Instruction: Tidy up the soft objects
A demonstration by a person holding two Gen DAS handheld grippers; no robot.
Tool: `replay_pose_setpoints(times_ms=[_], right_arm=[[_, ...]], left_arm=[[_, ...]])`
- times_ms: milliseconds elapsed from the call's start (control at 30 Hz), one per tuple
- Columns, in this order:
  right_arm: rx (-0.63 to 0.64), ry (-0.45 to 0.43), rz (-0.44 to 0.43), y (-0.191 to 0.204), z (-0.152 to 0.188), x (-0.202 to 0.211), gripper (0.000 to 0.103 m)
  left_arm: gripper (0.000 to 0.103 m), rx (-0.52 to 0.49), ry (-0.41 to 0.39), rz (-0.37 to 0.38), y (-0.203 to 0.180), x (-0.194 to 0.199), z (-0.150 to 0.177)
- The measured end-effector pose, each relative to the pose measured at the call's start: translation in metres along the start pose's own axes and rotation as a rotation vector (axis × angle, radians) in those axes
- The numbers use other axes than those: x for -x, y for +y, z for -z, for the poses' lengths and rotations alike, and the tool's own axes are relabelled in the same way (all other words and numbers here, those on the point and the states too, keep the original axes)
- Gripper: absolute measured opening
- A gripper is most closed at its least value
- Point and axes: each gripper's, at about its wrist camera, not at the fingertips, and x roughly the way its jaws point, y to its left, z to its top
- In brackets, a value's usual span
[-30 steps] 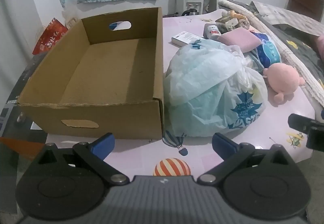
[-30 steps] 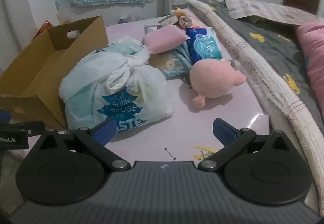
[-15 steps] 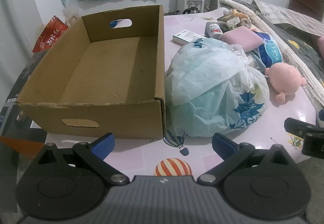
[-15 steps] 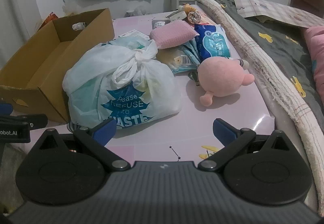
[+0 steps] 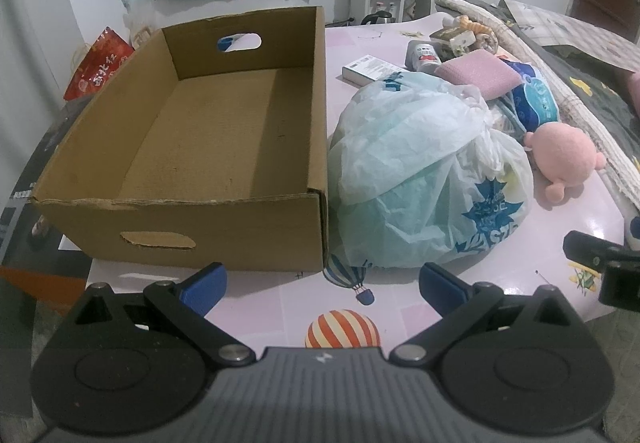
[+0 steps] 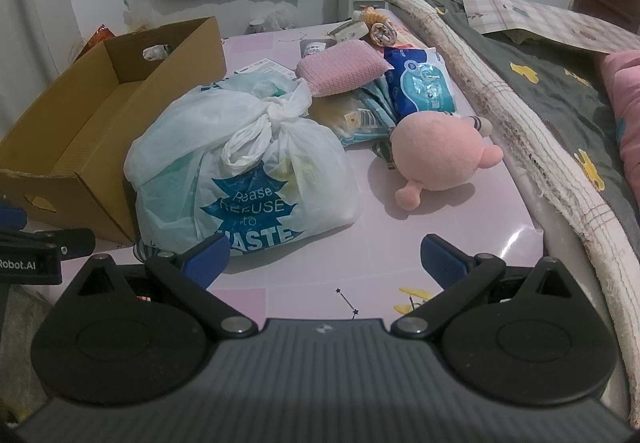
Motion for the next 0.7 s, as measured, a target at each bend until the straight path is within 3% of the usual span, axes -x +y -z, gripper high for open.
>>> replay_pose_setpoints(times_ms=[700], right_arm=[[0.000, 0.005, -0.001, 0.0016, 0.0005, -0.0012, 0.102]], left_arm=[[0.103, 0.006, 0.012, 0.003, 0.0021, -0.0025, 0.0016]])
